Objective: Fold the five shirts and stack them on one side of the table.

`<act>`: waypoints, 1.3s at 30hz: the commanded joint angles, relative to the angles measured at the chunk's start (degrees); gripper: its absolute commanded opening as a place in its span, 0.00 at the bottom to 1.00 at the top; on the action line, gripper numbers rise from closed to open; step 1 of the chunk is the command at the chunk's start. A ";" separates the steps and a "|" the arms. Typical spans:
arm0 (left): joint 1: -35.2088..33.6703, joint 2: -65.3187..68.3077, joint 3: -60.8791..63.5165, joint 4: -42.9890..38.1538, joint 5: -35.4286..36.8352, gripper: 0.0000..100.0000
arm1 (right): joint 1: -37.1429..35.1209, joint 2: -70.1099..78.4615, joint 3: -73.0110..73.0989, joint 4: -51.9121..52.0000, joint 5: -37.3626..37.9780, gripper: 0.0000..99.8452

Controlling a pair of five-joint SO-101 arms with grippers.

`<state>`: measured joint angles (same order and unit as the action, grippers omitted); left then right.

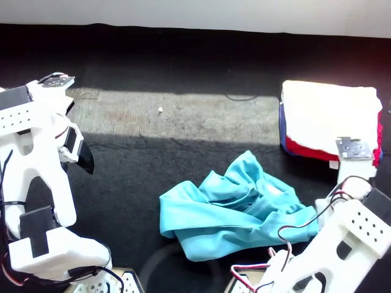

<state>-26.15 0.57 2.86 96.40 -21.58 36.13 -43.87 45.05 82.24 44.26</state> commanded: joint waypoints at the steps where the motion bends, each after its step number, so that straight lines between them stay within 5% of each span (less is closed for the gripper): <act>1: 2.15 -0.92 -0.84 0.35 0.00 0.22 | -5.05 -0.92 2.15 -1.54 -2.99 0.16; 15: 3.38 -0.92 -0.48 0.44 0.09 0.22 | -7.87 -0.84 16.13 -22.37 -5.98 0.17; 28: 3.38 -0.92 -0.84 0.44 0.00 0.22 | -8.04 7.69 17.71 -25.19 -5.89 0.16; 33: 3.38 -0.92 -0.92 0.44 0.00 0.22 | -8.04 6.64 17.71 -25.19 -5.89 0.00; 39: 3.38 -0.92 -0.92 0.44 0.00 0.22 | -7.52 1.27 17.71 -25.19 -5.89 0.01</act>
<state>-23.43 0.57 2.86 96.40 -21.58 28.13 -38.59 63.08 57.71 38.81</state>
